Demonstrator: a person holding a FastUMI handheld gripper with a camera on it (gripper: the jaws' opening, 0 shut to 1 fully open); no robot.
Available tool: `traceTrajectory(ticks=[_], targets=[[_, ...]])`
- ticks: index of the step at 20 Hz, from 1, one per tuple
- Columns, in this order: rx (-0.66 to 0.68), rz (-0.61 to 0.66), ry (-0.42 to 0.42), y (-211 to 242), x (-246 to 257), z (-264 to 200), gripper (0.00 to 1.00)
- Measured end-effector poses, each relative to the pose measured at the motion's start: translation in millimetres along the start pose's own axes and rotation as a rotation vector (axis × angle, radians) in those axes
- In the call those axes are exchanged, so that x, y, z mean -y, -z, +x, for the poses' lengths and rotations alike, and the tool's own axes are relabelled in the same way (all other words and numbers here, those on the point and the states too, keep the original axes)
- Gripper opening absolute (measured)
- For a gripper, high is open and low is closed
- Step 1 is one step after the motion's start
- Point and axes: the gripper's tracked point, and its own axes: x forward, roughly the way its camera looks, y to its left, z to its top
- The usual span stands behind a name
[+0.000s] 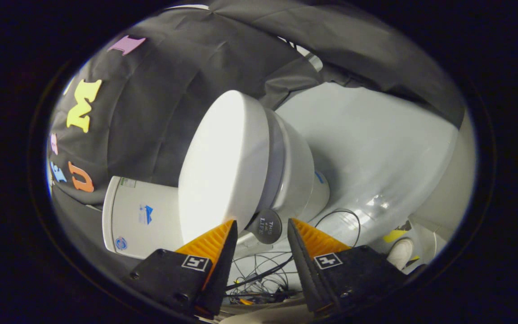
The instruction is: Open the toilet lid.
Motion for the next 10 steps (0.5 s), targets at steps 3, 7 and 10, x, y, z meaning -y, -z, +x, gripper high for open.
traceTrajectory(ticks=[3, 7, 10], targets=[[0.016, 0.027, 0.028, -2.2, 10.0, 7.6, 0.61], [0.026, 0.112, 0.009, -7.4, 14.5, 10.4, 0.43], [0.012, 0.134, -0.010, -5.4, 10.8, 12.3, 0.31]])
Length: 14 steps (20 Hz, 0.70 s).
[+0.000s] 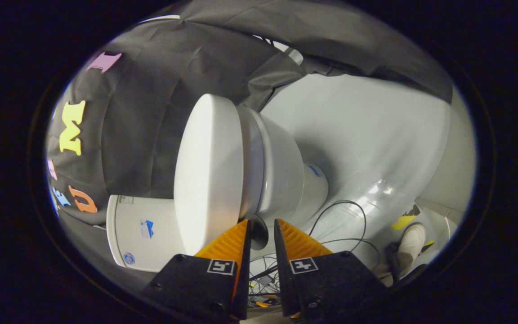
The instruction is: Open the toilet lid.
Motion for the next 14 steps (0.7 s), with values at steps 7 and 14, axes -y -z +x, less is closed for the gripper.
traceTrajectory(ticks=[7, 14], targets=[[-0.033, 0.128, -0.064, -1.5, -7.2, 0.8, 0.19], [-0.038, 0.119, -0.067, -0.3, -7.2, 1.2, 0.18]])
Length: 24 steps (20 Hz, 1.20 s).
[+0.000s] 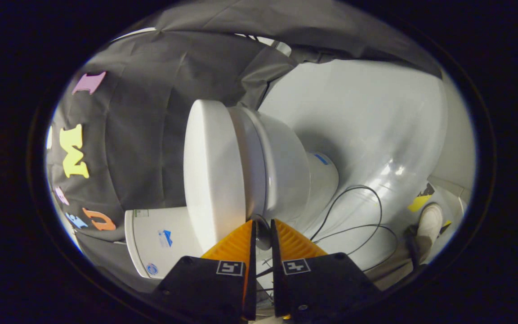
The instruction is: Open the toilet lid.
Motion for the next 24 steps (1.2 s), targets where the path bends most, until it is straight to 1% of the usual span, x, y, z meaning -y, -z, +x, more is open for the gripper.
traceTrajectory(ticks=[4, 9, 17, 21, 24], targets=[[-0.015, -0.051, 0.017, 2.6, -7.5, -2.4, 0.18], [-0.022, -0.044, 0.012, 2.8, -15.0, -4.5, 0.18], [-0.012, -0.100, 0.016, 1.7, -31.7, -14.2, 0.18], [-0.006, -0.110, 0.004, 3.5, -42.4, -22.2, 0.18], [-0.002, -0.143, -0.005, 7.1, -52.6, -29.3, 0.18]])
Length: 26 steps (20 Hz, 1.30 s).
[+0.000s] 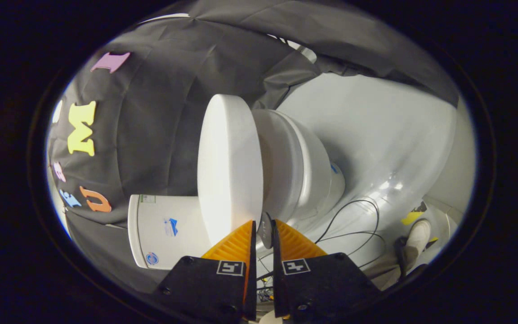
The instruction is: Open the toilet lid.
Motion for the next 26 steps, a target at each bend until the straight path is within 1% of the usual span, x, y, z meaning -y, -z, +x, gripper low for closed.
traceTrajectory(ticks=[8, 10, 15, 18, 23, 26], targets=[[0.017, -0.113, 0.019, 2.7, -26.4, -14.2, 0.18], [0.024, -0.158, 0.029, 4.3, -34.6, -17.8, 0.18], [0.035, -0.266, -0.011, 11.9, -73.1, -29.1, 0.18], [0.047, -0.322, -0.003, 17.4, -85.5, -32.4, 0.18], [0.064, -0.374, 0.016, 23.0, -97.1, -35.7, 0.18], [0.069, -0.384, 0.021, 26.4, -104.0, -37.9, 0.18]])
